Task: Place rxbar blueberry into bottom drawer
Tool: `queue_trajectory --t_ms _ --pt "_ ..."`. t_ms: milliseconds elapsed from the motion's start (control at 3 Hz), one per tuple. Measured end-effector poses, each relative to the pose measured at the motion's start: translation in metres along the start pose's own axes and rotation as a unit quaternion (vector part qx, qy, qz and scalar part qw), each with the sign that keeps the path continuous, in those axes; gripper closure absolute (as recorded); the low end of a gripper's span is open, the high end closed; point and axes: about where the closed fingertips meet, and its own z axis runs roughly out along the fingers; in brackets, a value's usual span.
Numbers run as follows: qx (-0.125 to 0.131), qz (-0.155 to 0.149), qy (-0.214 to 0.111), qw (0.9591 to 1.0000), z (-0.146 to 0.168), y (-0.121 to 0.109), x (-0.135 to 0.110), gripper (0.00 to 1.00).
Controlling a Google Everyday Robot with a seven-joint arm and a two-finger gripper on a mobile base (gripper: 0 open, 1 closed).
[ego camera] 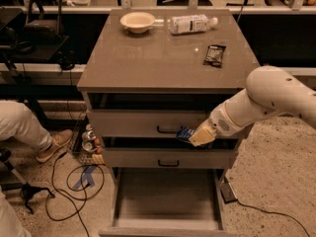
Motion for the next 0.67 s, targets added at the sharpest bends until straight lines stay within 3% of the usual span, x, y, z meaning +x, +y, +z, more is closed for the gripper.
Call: queue_trajectory --t_ms 333,667 --pt "-0.023 0.0 -0.001 0.9997 0.028 -0.003 0.013 1.0" --pt "-0.064 0.003 -0.002 0.9979 0.086 -0.009 0.044 1.0"
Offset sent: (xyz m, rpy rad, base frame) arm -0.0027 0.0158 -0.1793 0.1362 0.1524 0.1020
